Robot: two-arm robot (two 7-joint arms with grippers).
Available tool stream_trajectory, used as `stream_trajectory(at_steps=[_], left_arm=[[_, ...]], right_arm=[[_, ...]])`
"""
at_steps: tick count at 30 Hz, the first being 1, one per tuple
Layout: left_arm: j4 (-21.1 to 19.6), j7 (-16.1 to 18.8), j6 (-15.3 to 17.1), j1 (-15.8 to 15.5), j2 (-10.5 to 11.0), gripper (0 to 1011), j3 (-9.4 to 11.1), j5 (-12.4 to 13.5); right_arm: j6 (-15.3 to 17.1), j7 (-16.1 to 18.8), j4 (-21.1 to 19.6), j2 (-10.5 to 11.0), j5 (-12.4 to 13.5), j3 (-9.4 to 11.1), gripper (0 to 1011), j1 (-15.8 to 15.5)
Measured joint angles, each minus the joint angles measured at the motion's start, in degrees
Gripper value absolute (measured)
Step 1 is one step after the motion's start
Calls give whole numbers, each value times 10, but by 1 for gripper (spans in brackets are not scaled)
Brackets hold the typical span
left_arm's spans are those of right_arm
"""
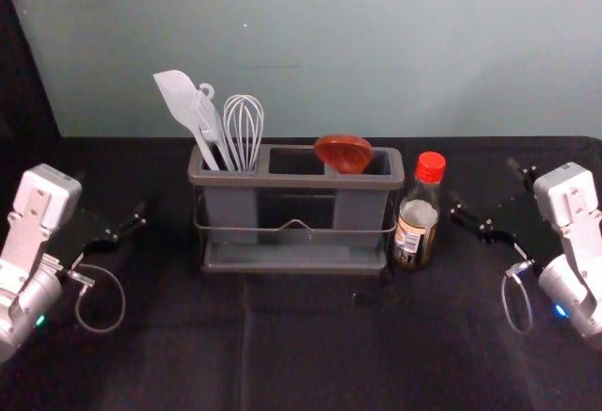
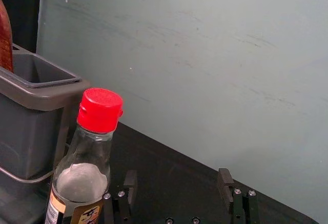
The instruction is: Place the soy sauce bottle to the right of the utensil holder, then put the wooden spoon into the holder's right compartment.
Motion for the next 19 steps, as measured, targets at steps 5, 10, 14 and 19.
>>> stream_trajectory(at_steps=[5, 10, 14, 19], left_arm=[[0, 0, 0, 0, 0, 1012, 0, 0], [0, 0, 0, 0, 0, 1012, 0, 0], [0, 0, 0, 0, 0, 1011, 0, 0], [0, 0, 0, 0, 0, 1011, 0, 0]], right_arm=[[0, 0, 0, 0, 0, 0, 1003, 0], [0, 0, 0, 0, 0, 0, 1003, 0], [0, 0, 0, 0, 0, 0, 1002, 0], [0, 0, 0, 0, 0, 0, 1002, 0]])
